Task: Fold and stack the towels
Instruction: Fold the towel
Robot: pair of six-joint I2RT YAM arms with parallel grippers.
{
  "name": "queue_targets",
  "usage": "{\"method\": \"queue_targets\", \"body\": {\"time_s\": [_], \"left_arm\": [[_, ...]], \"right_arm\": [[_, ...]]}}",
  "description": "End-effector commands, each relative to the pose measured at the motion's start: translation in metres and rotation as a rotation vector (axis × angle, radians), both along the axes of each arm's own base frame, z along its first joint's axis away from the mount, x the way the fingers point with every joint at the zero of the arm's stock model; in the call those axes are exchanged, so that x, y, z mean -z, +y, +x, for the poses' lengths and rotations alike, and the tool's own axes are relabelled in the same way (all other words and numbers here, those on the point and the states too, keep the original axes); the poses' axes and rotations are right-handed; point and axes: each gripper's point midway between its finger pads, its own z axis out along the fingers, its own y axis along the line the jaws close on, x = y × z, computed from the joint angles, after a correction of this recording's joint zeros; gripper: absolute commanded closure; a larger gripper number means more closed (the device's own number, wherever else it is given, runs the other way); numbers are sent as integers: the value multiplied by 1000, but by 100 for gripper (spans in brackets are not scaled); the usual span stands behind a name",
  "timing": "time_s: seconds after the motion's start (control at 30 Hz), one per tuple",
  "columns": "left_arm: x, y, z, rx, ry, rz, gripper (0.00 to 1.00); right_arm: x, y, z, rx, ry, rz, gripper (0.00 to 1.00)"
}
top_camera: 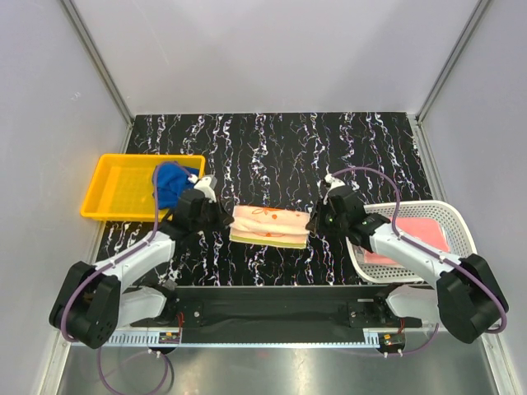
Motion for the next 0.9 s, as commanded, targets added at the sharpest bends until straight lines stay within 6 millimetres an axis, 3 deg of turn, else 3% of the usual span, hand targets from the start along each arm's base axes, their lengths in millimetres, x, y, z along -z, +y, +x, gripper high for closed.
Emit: {"method": "queue_targets", "body": {"time_s": [0.0, 0.23, 0.33, 0.37, 0.4, 0.53, 0.67, 0.8, 0.87], "left_arm": [[-2, 6, 1, -38, -33, 10, 100], [14, 9, -7, -39, -4, 14, 99], [18, 6, -10, -29, 6, 5, 85], [19, 6, -11, -28, 11, 6, 81], [15, 5, -11, -25, 2, 2, 74], [-5, 6, -12, -24, -23, -2, 73], [-39, 7, -6, -46, -53, 3, 73], [-48, -4, -2, -29, -39, 16, 75], [-38, -10, 2, -23, -4, 41, 80]], "right_arm": [[-4, 1, -5, 10, -14, 18, 100], [13, 2, -17, 3, 26, 21, 99], [18, 4, -19, 1, 40, 26, 88], [17, 3, -19, 5, 40, 29, 81], [16, 3, -19, 6, 39, 30, 78], [3, -2, -17, 33, 16, 19, 69], [-15, -11, -17, 66, -5, 6, 63], [-31, -5, -13, 75, -21, 40, 64], [-31, 2, -10, 71, -17, 61, 65]]}}
